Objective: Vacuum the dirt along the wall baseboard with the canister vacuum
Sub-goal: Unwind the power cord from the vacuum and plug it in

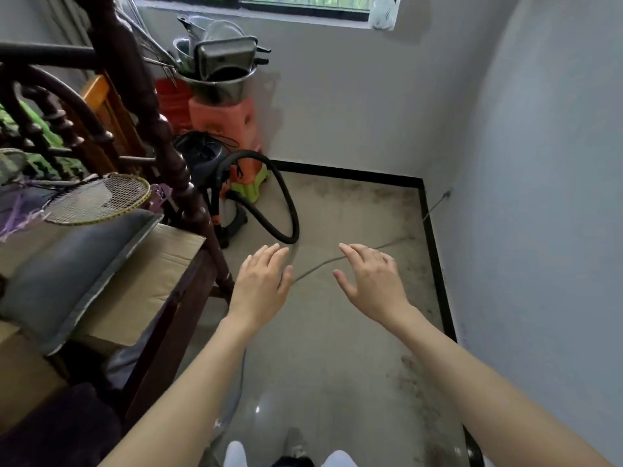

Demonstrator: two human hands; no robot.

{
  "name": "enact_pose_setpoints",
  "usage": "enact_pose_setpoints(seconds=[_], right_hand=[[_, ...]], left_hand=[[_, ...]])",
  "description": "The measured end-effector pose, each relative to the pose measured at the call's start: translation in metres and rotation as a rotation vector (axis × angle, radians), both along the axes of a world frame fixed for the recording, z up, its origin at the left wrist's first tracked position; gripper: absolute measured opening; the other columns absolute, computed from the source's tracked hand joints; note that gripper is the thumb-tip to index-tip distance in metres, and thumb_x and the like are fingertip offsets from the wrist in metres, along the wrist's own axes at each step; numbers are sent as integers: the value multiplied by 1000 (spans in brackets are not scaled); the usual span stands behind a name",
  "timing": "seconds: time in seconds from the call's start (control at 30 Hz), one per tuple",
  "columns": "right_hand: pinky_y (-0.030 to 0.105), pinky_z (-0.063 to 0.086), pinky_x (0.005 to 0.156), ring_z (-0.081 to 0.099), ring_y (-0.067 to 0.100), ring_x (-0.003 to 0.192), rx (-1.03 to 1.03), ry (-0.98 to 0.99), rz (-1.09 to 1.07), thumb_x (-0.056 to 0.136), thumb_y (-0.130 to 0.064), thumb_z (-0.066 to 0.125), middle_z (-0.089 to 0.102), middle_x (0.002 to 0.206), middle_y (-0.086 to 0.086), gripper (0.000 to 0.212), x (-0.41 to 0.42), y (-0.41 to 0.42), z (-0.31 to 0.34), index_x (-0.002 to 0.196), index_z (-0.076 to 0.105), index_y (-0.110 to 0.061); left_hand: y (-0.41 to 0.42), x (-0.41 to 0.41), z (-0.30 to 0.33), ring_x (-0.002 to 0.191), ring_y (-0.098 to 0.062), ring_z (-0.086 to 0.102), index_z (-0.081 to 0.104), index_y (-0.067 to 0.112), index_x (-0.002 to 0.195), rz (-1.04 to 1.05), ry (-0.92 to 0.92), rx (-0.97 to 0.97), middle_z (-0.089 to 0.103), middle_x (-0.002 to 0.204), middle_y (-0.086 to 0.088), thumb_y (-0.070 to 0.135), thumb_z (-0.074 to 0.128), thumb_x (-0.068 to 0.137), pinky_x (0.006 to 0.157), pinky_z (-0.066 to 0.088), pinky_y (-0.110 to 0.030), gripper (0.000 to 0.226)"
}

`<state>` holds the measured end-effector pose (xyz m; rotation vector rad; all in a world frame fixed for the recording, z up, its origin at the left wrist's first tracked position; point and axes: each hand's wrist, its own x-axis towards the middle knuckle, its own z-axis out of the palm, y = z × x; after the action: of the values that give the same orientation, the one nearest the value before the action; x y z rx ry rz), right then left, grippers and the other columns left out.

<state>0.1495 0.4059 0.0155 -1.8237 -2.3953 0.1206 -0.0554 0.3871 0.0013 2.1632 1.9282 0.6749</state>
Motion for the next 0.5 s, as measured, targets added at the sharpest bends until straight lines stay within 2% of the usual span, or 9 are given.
enact_pose_setpoints(seconds=[0.2, 0.5], right_hand=[[36, 22, 112, 38, 16, 136, 6, 23, 40, 100, -47, 39, 39, 151, -2, 56, -25, 104, 6, 150, 33, -22], [36, 22, 112, 39, 17, 135, -20, 30, 161, 100, -46, 42, 41, 150, -2, 55, -42, 262, -10, 149, 35, -22]], left_hand=[[94, -18, 5, 139, -21, 33, 46, 8, 138, -4, 24, -44, 43, 145, -9, 24, 45, 99, 114, 24, -40, 43], [236, -34, -6, 140, -20, 30, 46, 9, 139, 119, 22, -81, 41, 147, -8, 25, 45, 99, 116, 20, -37, 43]])
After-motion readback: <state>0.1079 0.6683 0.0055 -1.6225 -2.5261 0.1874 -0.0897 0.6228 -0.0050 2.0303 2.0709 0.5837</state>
